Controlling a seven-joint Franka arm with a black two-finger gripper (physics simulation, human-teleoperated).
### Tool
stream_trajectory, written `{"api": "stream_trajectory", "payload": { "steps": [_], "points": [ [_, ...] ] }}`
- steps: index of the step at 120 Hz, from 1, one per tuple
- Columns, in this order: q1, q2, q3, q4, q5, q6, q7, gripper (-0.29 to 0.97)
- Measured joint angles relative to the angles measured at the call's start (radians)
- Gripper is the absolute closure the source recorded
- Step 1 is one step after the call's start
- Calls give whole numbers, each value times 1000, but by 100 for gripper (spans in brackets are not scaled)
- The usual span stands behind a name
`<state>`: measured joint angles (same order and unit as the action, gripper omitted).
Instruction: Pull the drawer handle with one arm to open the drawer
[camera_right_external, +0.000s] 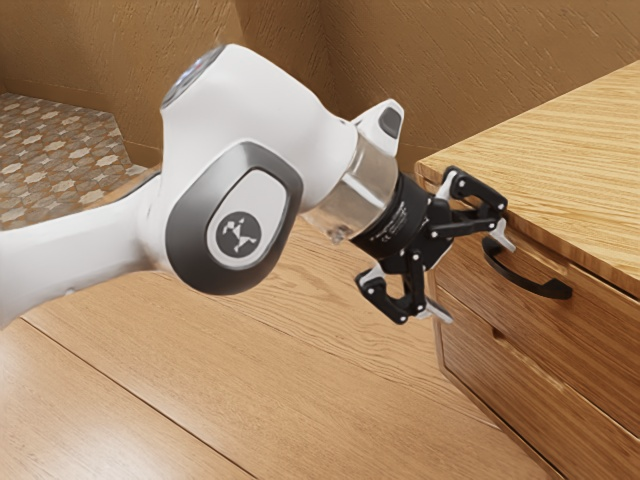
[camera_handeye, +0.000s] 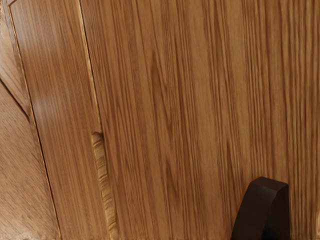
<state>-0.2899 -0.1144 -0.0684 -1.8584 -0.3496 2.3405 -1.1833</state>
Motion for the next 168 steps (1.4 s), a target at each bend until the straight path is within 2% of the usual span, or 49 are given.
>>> {"api": "stream_trajectory", "payload": {
  "steps": [28, 112, 139, 168],
  "points": [
    [-9, -29, -1, -37, 4, 6, -45, 0],
    [-21, -5, 0, -39, 2, 24, -106, 0],
    [-23, -9, 0, -39, 11, 23, -107, 14],
    [-27, -35, 6, -60, 24, 15, -108, 19]
  ]
}}
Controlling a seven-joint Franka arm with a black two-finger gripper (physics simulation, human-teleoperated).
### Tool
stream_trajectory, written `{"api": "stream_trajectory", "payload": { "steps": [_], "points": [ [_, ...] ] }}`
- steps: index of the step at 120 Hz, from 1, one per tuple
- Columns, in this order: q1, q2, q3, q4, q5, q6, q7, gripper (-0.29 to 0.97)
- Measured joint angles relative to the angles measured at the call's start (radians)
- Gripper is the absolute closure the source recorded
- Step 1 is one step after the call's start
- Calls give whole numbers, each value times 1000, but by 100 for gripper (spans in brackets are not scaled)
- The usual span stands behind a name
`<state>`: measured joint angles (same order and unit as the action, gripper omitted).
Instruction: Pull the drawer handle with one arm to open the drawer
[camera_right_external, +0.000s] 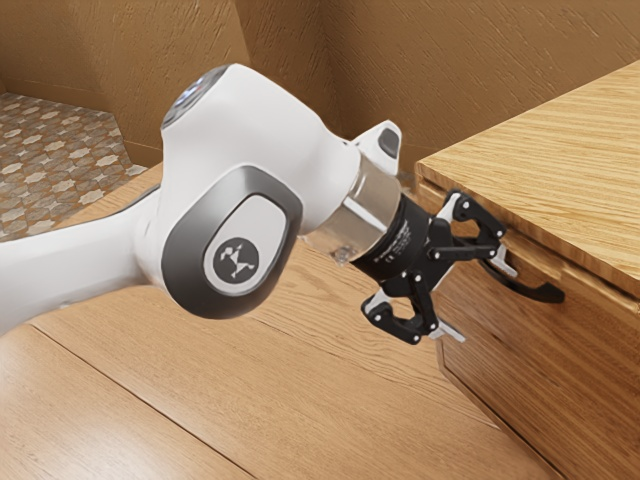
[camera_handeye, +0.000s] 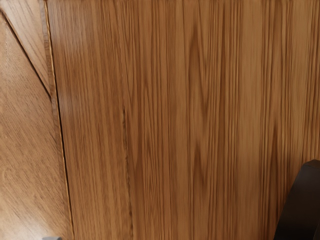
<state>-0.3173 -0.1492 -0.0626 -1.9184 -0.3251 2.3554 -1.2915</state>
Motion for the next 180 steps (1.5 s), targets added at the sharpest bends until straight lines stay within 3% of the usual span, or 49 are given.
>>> {"api": "stream_trajectory", "payload": {
  "steps": [180],
  "points": [
    [33, -357, -35, -315, -10, -23, -3, 21]
  ]
}}
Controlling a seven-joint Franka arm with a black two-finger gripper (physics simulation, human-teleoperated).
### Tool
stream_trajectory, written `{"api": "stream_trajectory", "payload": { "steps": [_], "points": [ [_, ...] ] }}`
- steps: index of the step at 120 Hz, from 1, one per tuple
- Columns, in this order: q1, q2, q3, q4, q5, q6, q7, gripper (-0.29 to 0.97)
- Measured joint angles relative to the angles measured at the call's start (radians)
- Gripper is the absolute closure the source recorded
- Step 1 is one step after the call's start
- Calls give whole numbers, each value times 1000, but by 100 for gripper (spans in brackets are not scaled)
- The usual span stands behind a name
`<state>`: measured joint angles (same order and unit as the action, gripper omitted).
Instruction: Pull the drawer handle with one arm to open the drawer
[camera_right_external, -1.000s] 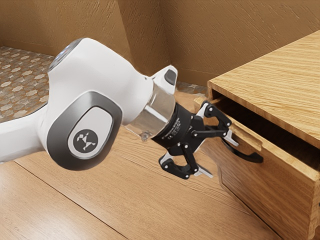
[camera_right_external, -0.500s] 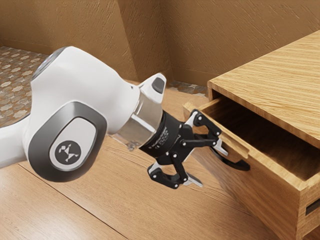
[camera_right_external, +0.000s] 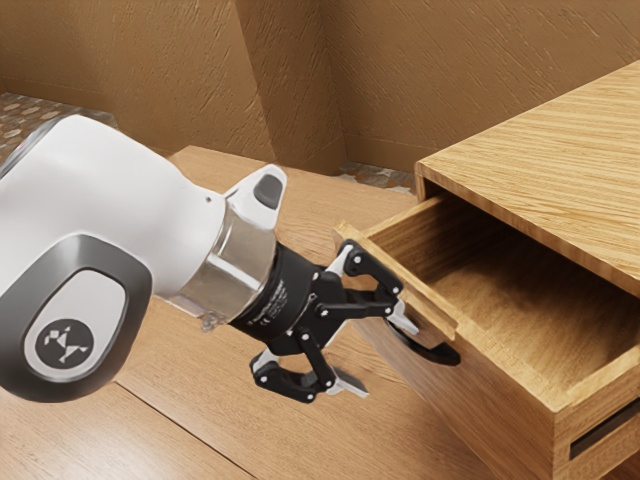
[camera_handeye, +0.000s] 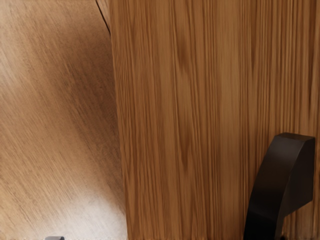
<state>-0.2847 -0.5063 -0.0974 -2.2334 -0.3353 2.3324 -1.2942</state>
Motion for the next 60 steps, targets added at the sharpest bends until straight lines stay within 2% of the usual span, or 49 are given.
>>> {"api": "stream_trajectory", "payload": {
  "steps": [29, 60],
  "points": [
    [13, -75, -9, -36, -1, -38, -2, 21],
    [26, -99, -10, -46, -1, -103, -6, 21]
  ]
}}
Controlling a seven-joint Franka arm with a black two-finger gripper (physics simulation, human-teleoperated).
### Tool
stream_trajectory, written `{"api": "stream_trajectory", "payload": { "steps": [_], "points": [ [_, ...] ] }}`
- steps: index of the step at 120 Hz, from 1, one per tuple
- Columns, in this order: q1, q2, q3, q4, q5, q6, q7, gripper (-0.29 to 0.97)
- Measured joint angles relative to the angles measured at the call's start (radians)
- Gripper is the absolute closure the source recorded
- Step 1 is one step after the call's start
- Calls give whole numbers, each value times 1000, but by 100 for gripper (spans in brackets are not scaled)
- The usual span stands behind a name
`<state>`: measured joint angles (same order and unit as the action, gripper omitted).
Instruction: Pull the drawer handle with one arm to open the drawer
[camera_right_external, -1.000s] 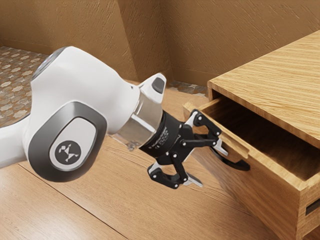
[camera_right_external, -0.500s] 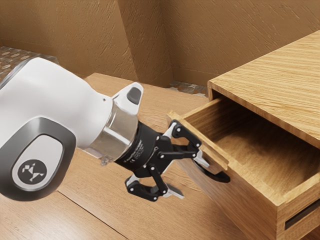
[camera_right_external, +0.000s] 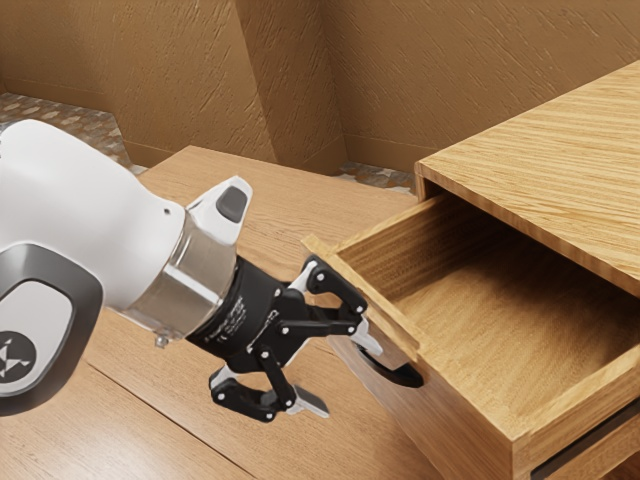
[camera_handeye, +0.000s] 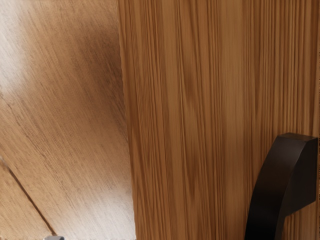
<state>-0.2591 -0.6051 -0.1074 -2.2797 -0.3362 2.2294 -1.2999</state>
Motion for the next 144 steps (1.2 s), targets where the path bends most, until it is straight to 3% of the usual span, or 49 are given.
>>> {"api": "stream_trajectory", "payload": {
  "steps": [99, 108, 120, 132, 144],
  "points": [
    [41, -101, 2, -2, 5, -219, 8, 17],
    [49, -103, 6, 124, 63, -283, 35, 12],
    [121, -90, 2, 363, 190, -487, 135, 7],
    [222, -43, -2, 453, 342, -621, 313, 4],
    [256, 3, 3, 476, 428, -702, 478, 3]
  ]
}}
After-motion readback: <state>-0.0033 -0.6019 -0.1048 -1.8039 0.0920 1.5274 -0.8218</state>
